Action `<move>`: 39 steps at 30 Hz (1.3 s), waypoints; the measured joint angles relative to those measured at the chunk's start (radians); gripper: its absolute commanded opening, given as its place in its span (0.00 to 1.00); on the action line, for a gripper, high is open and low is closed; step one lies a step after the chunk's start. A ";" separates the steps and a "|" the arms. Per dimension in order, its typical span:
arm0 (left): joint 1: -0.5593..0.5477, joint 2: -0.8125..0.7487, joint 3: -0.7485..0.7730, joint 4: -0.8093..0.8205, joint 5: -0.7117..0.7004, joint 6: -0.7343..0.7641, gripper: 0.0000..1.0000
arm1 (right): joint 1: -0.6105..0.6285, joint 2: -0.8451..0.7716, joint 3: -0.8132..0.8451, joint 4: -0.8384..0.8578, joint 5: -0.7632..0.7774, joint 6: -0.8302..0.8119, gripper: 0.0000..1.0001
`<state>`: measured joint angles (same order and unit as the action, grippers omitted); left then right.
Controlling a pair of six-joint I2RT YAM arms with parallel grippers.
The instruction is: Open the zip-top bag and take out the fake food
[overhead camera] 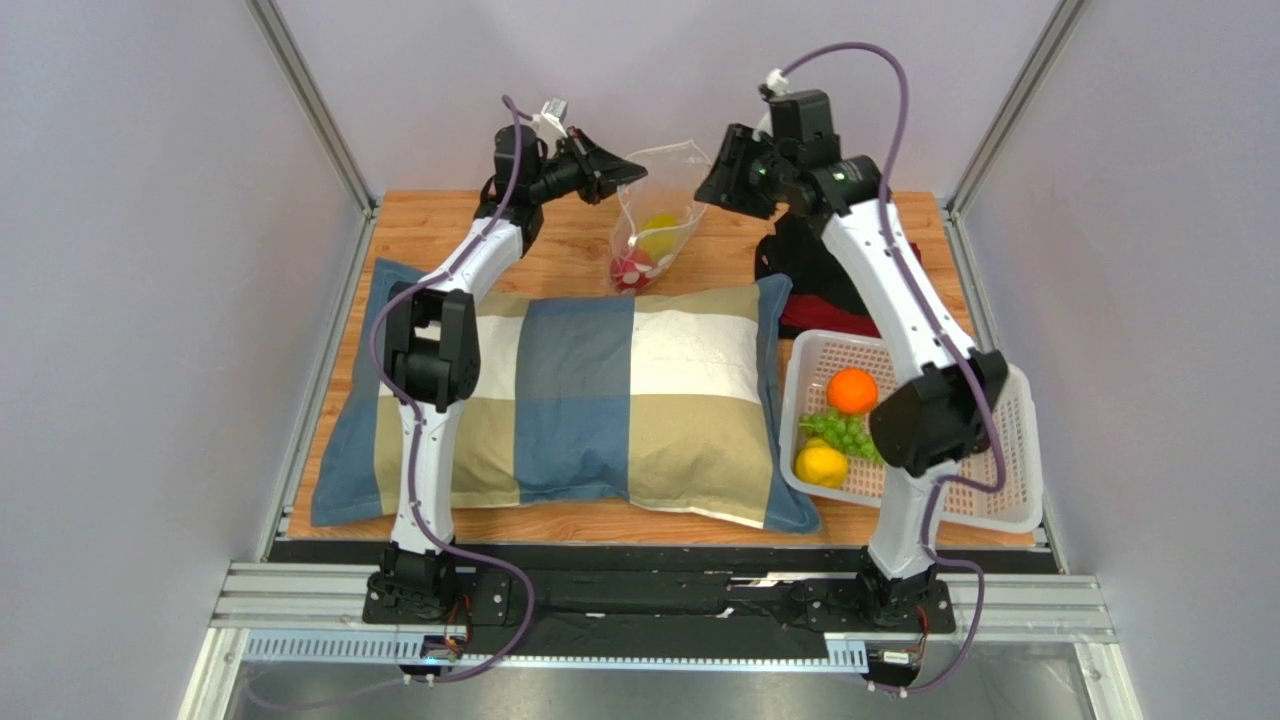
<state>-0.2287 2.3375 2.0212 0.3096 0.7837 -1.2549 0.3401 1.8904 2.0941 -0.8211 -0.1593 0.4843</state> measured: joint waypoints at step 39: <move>-0.089 0.143 0.127 0.106 0.001 -0.120 0.32 | -0.008 0.603 0.282 0.160 -0.113 0.036 0.44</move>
<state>-0.3172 2.4805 2.1479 0.4160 0.7845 -1.3750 0.3321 2.4935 2.3756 -0.6613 -0.2726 0.5201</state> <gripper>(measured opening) 0.267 0.431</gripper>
